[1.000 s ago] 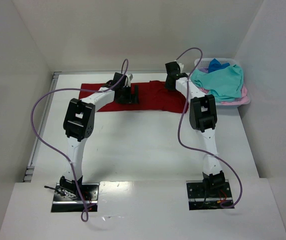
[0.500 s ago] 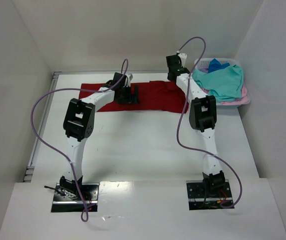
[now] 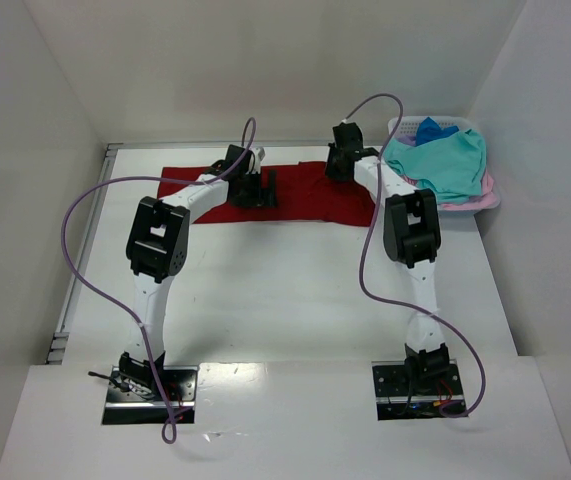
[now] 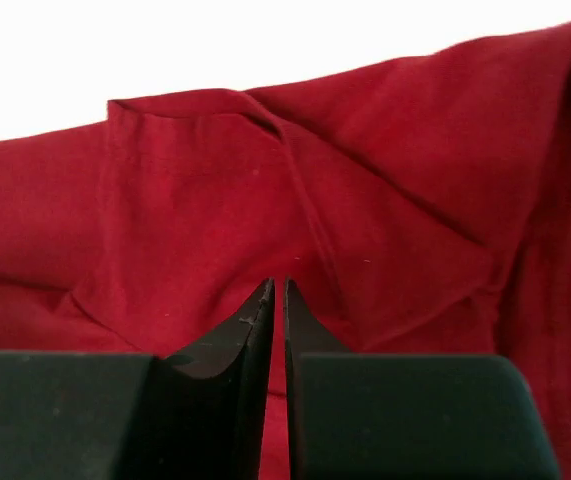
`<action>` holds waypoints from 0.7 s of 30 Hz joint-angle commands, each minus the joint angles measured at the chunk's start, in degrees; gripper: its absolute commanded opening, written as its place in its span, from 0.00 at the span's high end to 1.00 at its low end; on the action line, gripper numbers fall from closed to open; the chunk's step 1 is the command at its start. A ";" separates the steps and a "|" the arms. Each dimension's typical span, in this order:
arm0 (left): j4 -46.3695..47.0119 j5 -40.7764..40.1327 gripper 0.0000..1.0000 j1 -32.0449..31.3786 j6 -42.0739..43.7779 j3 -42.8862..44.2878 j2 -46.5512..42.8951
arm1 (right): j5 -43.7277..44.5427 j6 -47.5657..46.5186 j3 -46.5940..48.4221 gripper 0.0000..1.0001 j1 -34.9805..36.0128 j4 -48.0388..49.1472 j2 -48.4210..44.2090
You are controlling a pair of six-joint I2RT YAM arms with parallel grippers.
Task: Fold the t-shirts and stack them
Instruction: Fold the other side of the tshirt into a rectangle
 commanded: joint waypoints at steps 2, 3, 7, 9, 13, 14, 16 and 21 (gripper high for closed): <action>-1.88 0.08 0.01 0.72 1.22 0.39 3.09 | -3.68 0.41 -0.11 0.88 0.38 4.19 -1.47; -1.88 0.08 0.01 0.72 1.22 0.39 3.09 | -3.68 0.41 -0.11 0.88 0.38 4.19 -0.77; -1.88 0.08 0.01 1.25 1.22 -0.13 3.09 | 0.53 -0.29 4.89 0.88 0.38 1.57 4.23; -1.88 0.08 0.01 1.25 1.22 -0.14 3.09 | 3.86 -0.82 7.78 0.88 0.38 -0.90 5.73; -1.88 0.08 0.01 1.25 1.22 -0.14 3.09 | 7.38 -2.66 11.05 0.88 0.38 -3.09 7.76; -1.88 0.08 0.01 1.77 1.22 -0.14 3.09 | 8.18 -2.66 12.62 0.88 0.38 -4.14 8.55; -1.88 0.08 0.01 1.78 1.22 -0.14 3.09 | 10.37 -3.19 14.12 0.88 0.38 -5.20 9.25; -1.88 0.08 0.01 1.78 1.22 -0.14 3.09 | 16.96 -4.33 18.17 0.87 0.38 -7.05 10.48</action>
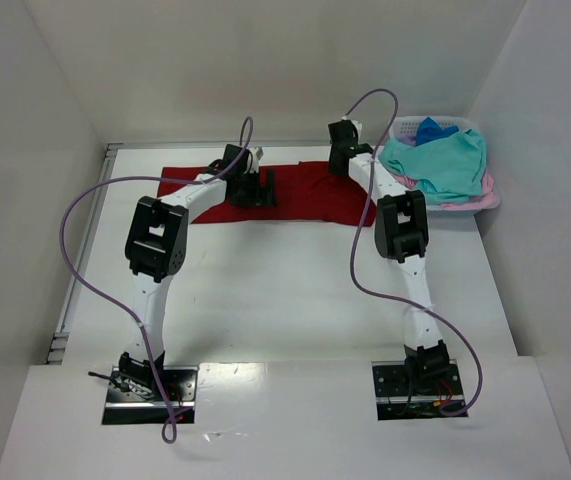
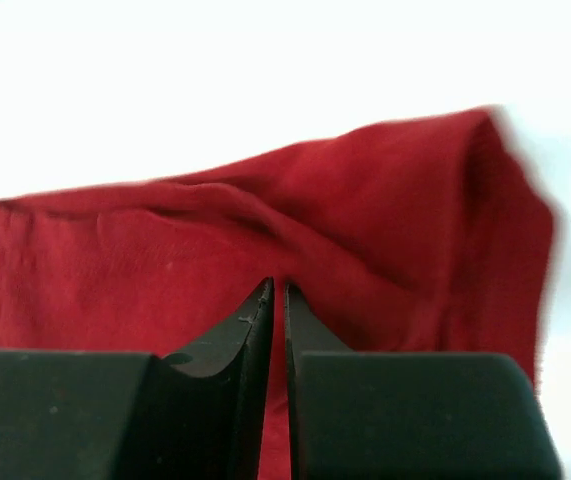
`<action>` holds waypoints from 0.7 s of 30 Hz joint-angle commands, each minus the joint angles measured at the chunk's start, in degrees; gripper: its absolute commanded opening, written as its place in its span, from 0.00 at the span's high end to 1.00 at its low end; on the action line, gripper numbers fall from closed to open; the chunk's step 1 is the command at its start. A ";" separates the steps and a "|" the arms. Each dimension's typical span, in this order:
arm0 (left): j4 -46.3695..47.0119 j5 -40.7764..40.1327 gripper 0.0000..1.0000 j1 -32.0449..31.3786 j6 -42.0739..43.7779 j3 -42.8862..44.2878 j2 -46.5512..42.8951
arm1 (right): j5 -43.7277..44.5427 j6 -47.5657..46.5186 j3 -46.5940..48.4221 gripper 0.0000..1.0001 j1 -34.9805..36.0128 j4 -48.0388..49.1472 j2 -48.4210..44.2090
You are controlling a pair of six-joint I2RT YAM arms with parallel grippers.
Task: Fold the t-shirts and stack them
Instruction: Fold the other side of the tshirt into a rectangle
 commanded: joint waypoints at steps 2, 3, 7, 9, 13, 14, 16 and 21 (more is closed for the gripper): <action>-2.14 -1.06 0.01 1.06 1.22 -0.14 3.00 | 10.30 -1.76 5.41 0.87 0.38 -1.79 0.87; -2.14 -1.06 0.01 1.06 1.22 -0.14 3.00 | 11.19 -2.28 5.41 0.86 0.38 -1.79 0.87; -2.14 -1.06 0.01 1.06 1.22 -0.14 3.00 | 13.40 -2.81 5.41 0.82 0.38 0.14 -0.36; -2.14 -1.06 0.01 1.06 1.22 -0.14 3.00 | 13.40 -2.03 6.55 0.82 0.38 -0.55 -0.36; -2.14 -1.06 0.01 1.06 1.22 -0.67 1.86 | 8.76 -1.32 2.88 0.82 0.38 0.40 -4.92; -2.14 -1.06 0.01 1.06 1.22 -1.19 1.25 | 7.26 -0.79 -0.70 0.81 0.38 0.93 -8.32; -2.14 -1.58 0.01 1.06 1.22 -1.19 0.55 | 3.67 -0.09 -6.16 0.79 0.38 3.56 -12.64; -2.14 -1.58 0.01 2.20 1.22 -2.42 -1.74 | -1.80 2.90 -29.62 0.65 0.38 9.89 -29.32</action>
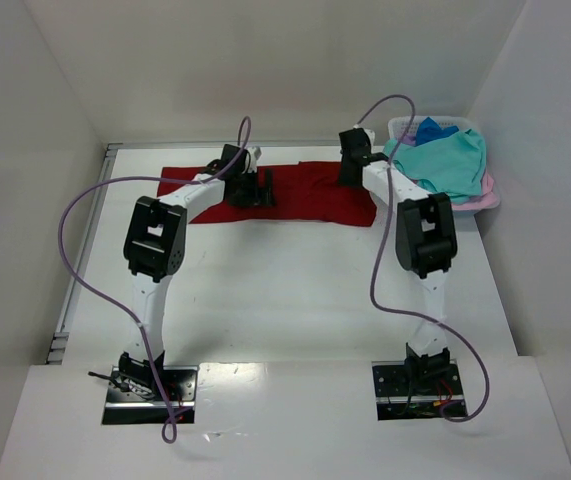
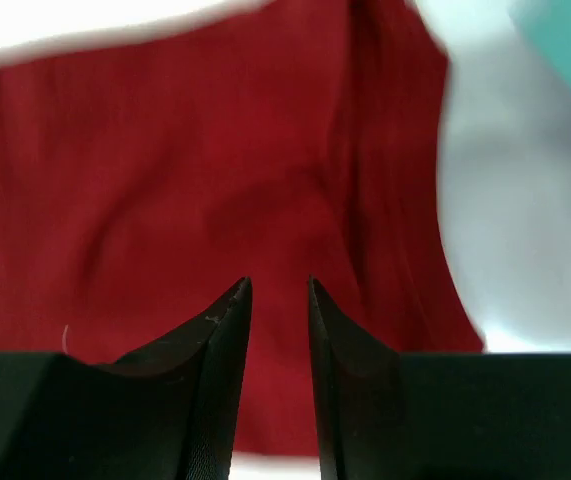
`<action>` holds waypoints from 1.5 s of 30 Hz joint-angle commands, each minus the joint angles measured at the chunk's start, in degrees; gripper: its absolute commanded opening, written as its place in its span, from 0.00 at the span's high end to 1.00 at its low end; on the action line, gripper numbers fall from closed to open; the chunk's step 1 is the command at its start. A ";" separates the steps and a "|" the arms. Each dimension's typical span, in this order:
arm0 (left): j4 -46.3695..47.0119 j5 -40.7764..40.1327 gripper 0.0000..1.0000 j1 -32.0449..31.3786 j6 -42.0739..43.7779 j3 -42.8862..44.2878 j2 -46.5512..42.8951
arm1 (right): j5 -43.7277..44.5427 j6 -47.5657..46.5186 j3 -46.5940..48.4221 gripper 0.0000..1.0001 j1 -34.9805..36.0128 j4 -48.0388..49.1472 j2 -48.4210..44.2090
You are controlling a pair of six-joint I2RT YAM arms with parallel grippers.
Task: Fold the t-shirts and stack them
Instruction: Fold the other side of the tshirt into a rectangle, then rotate the tshirt 90 degrees
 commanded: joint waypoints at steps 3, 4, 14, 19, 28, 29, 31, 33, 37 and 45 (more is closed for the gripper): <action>-2.49 -2.31 0.01 3.14 1.83 -2.07 -2.93 | -5.00 4.06 -17.56 0.64 0.38 8.32 -16.96; -2.49 -2.31 0.01 4.02 1.83 -2.07 -2.93 | -5.00 4.07 -19.32 0.64 0.38 8.93 -18.54; -3.55 -1.61 0.01 9.64 2.98 -2.07 -6.88 | -5.71 7.06 -26.19 0.83 0.38 8.93 -15.75; -4.08 -2.13 0.01 11.67 2.98 -4.97 -8.03 | -3.95 6.44 -23.04 0.89 0.38 7.01 -12.06; -5.74 -4.77 0.01 15.97 3.50 -7.70 -8.56 | 0.61 6.44 -21.18 0.92 0.38 3.04 -9.06; -6.27 -4.16 0.01 15.98 3.50 -6.83 -7.60 | 0.62 6.44 -21.71 0.92 0.38 2.52 -9.06; -7.06 -4.15 0.01 16.77 3.50 -6.29 -6.80 | 2.46 6.97 -22.23 0.92 0.38 2.52 -9.06; -7.06 -5.02 0.01 17.38 3.50 -6.29 -6.80 | 3.34 6.97 -22.24 0.92 0.38 1.99 -9.59; -7.59 -6.44 0.01 17.91 4.12 -6.29 -7.93 | 3.35 7.58 -22.24 0.92 -0.85 1.46 -9.07; -6.21 -5.58 0.01 17.91 9.38 -7.95 -12.15 | -0.50 6.79 -23.38 0.92 -0.85 3.21 -12.92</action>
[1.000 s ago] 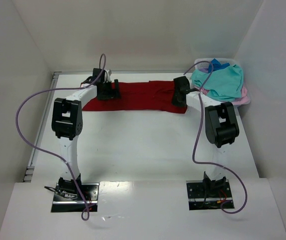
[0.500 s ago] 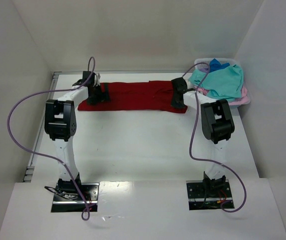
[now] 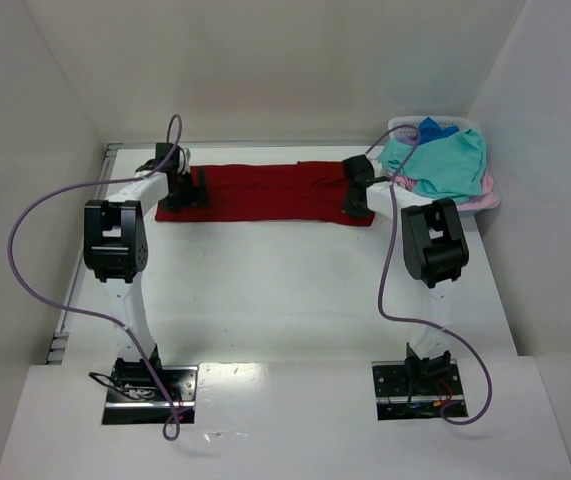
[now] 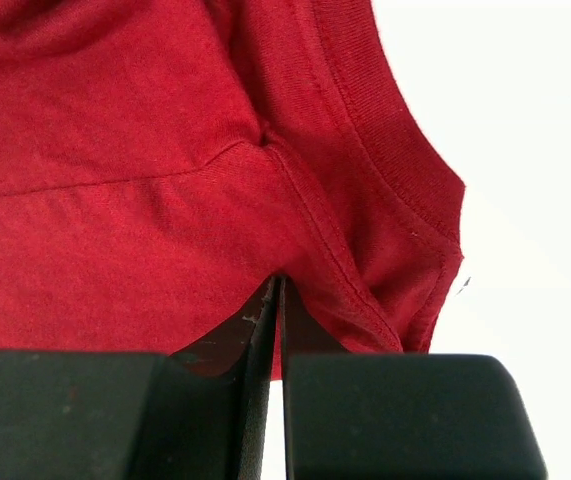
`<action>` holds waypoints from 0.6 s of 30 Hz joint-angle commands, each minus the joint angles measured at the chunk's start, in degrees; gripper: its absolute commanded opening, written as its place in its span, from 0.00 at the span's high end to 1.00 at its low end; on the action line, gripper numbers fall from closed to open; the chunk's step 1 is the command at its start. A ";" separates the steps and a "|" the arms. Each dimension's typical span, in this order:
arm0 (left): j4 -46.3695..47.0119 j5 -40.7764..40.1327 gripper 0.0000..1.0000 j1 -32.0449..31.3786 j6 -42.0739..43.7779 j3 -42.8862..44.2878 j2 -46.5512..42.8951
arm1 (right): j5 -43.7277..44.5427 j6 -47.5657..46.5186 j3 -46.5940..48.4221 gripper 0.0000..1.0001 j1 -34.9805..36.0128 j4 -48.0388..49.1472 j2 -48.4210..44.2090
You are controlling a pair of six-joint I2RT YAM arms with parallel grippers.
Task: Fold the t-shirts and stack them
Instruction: Rotate the tshirt 90 degrees
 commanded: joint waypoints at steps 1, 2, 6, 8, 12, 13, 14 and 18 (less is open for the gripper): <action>3.10 3.02 0.01 -0.14 6.06 -1.14 -6.38 | -1.89 -0.94 -1.10 0.89 -0.79 1.40 -5.79; 4.68 4.34 0.01 -0.14 8.17 -3.06 -9.27 | -5.30 -1.47 -2.16 0.85 -0.79 2.64 -7.56; 11.28 11.11 0.01 -0.14 24.92 -5.89 -13.51 | -13.21 -1.47 -4.09 0.44 -0.79 6.95 -16.53; 10.50 16.46 0.01 -0.14 30.04 -4.15 -12.99 | -15.61 -1.47 -4.89 0.23 -0.79 8.18 -21.26; 9.26 19.90 0.01 0.39 36.04 1.83 -8.95 | -17.37 -1.47 -5.51 0.08 -0.79 6.88 -25.68; 9.26 20.87 0.01 0.39 38.57 2.62 -7.38 | -17.37 -2.00 -6.03 0.02 -0.79 6.87 -26.38; 9.79 22.62 0.01 0.39 39.73 3.15 -6.58 | -17.37 -2.00 -6.04 0.00 -0.79 6.09 -27.08; 9.01 25.62 0.01 0.39 45.62 6.75 -3.06 | -17.90 -2.00 -8.84 0.00 -0.79 6.60 -30.16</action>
